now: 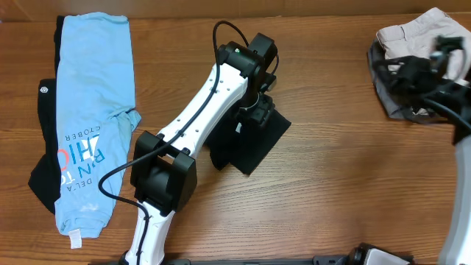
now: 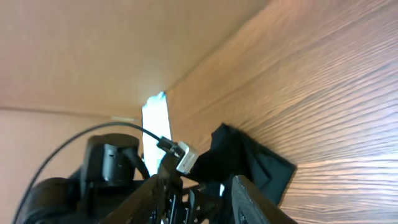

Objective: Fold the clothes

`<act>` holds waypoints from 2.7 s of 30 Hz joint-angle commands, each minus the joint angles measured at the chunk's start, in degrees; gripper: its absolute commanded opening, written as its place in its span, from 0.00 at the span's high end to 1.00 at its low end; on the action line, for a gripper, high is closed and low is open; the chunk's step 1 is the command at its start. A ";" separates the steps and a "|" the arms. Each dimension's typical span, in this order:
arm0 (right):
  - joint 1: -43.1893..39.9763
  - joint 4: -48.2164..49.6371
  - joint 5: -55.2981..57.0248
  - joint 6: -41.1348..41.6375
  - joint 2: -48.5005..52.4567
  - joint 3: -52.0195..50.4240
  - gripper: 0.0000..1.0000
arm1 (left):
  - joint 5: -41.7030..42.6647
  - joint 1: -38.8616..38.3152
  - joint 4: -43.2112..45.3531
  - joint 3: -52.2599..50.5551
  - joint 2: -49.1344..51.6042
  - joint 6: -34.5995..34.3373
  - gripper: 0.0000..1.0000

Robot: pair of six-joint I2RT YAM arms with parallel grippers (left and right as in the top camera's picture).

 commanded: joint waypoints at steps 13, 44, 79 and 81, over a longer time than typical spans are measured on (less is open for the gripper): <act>5.44 -11.45 8.96 -8.52 3.23 -0.22 0.34 | 2.73 9.38 -11.26 37.66 -0.59 -0.04 0.02; 52.96 7.23 64.74 8.11 32.00 -0.31 0.00 | 1.57 35.10 -17.38 41.44 -0.37 -2.32 0.00; 51.76 2.99 39.01 33.90 33.59 -5.05 0.00 | 1.51 34.47 -17.62 40.33 -0.35 -1.84 0.00; 51.93 3.80 38.38 34.53 34.88 -5.05 0.00 | 1.51 34.47 -17.64 40.33 -0.37 -1.84 0.00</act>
